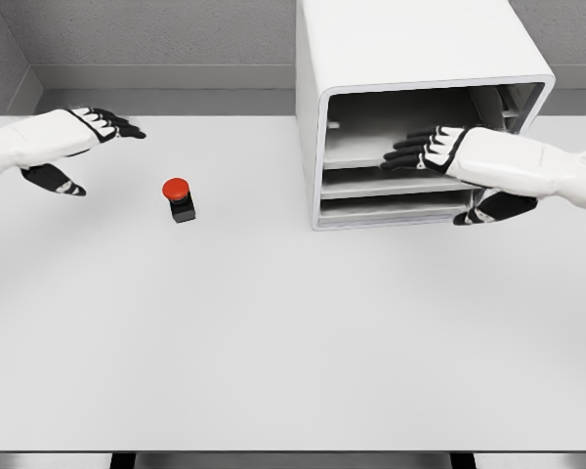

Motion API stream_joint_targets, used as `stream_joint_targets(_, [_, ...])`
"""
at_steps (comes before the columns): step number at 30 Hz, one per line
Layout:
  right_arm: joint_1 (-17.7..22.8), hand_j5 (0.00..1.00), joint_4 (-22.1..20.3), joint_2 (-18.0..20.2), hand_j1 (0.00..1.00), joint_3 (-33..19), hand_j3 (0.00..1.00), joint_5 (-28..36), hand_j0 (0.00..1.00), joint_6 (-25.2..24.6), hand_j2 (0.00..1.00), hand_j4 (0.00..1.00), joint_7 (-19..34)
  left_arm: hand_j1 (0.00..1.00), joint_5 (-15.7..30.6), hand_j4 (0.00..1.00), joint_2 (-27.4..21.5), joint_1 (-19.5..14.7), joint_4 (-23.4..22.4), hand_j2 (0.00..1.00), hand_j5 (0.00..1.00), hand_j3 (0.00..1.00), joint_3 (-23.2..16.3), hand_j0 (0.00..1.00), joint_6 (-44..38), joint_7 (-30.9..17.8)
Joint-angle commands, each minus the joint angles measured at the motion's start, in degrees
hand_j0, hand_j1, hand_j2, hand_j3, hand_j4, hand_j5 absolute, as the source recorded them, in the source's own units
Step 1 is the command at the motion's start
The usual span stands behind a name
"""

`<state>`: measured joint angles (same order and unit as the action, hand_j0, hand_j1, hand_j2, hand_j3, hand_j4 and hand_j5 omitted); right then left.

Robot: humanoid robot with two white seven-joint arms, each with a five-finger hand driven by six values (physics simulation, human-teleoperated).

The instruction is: Slide open multi-storey tabletop storage cabinets and put open load switch and slide close multi-storey tabletop storage cabinets

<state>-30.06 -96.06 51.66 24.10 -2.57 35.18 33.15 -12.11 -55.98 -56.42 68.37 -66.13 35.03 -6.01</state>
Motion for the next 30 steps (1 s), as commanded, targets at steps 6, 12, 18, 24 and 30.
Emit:
stream_joint_targets(6, [0.70,1.00,-0.09,-0.59,1.00,-1.51,1.00,0.46,1.00,-0.18,1.00,1.00,-0.63,1.00,8.77,1.00,-0.18,-0.97,-0.61,1.00,1.00,1.00,-2.95,1.00,-0.03,-12.01])
stream_joint_targets(12, [0.35,1.00,0.96,-4.11,1.00,-2.74,1.00,-0.85,1.00,-0.18,1.00,1.00,0.16,1.00,10.27,1.00,2.72,-3.69,-1.75,1.00,1.00,1.00,-2.86,1.00,-0.03,-17.63])
stream_joint_targets(18, [0.26,1.00,6.50,-8.15,1.00,-2.57,1.00,-4.64,1.00,-0.18,1.00,1.00,0.34,1.00,11.15,1.00,4.65,-4.40,-4.65,1.00,1.00,1.00,-1.81,1.00,-0.03,-17.81])
stream_joint_targets(24, [-0.53,1.00,6.59,-8.24,1.00,-3.18,1.00,-10.26,1.00,-0.18,1.00,1.00,0.25,1.00,11.06,1.00,8.61,-5.10,-7.38,1.00,1.00,1.00,-0.49,1.00,-0.03,-17.55])
stream_joint_targets(30, [-1.05,1.00,10.54,-8.33,1.00,-3.18,1.00,-11.49,1.00,-0.18,1.00,1.00,0.25,1.00,9.56,1.00,9.75,-5.10,-7.03,1.00,1.00,1.00,-1.02,1.00,-0.03,-17.46])
